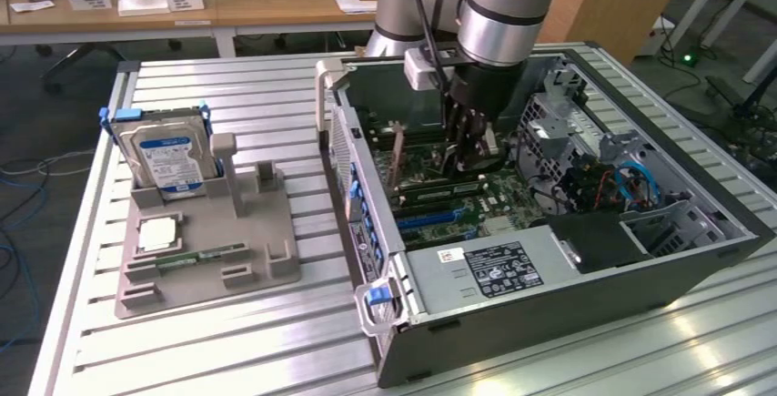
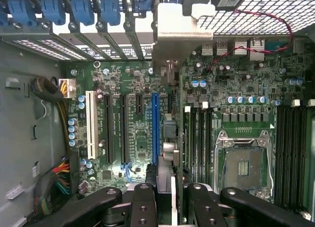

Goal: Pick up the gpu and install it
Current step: 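Insert the gpu into the slot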

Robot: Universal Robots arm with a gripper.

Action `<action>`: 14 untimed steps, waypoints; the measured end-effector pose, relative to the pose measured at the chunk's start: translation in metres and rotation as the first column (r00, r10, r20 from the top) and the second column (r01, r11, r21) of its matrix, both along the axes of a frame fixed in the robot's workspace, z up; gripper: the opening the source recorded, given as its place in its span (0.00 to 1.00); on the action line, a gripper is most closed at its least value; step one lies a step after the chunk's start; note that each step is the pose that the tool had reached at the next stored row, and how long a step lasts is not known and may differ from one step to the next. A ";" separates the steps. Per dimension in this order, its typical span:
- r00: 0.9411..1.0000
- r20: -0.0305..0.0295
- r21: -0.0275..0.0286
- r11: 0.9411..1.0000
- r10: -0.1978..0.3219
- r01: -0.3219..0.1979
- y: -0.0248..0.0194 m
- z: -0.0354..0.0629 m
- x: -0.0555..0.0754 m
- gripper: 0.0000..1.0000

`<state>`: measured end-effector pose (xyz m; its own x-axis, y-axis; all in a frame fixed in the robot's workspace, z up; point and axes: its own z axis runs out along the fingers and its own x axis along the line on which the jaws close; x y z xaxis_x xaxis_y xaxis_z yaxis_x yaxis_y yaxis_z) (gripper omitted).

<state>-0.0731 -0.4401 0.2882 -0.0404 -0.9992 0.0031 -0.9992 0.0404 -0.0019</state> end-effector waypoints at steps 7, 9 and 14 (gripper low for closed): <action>1.000 0.000 -0.007 1.000 0.000 0.000 0.0012 -0.0077 0.000 0.28; 1.000 0.000 -0.018 1.000 0.000 0.000 0.0022 -0.0106 0.000 0.28; 1.000 0.000 -0.022 1.000 -0.001 0.001 0.0024 -0.0125 -0.002 0.28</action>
